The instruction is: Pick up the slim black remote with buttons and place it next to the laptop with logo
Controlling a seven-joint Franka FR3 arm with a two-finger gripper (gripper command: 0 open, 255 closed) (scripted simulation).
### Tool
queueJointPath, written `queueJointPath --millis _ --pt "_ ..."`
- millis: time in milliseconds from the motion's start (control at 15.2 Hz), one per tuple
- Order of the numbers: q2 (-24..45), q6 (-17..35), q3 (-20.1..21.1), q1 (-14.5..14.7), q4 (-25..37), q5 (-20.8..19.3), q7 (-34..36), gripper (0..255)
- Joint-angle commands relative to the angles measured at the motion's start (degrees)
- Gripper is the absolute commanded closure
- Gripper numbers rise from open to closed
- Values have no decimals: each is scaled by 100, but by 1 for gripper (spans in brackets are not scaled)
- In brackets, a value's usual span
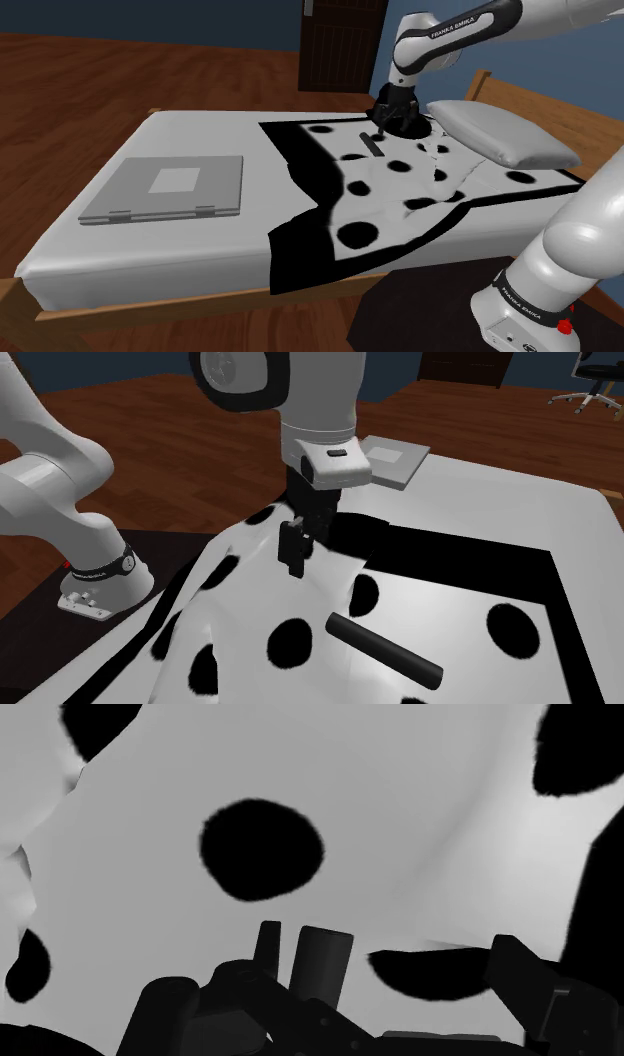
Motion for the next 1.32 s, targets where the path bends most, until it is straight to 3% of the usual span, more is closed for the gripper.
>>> queueJointPath --millis 0,792,1254 --pt "436 91 -30 -30 369 28 87 0" --pt "3100 151 -231 -359 3080 329 413 0" --pt "3315 587 -223 -388 2859 348 402 0"
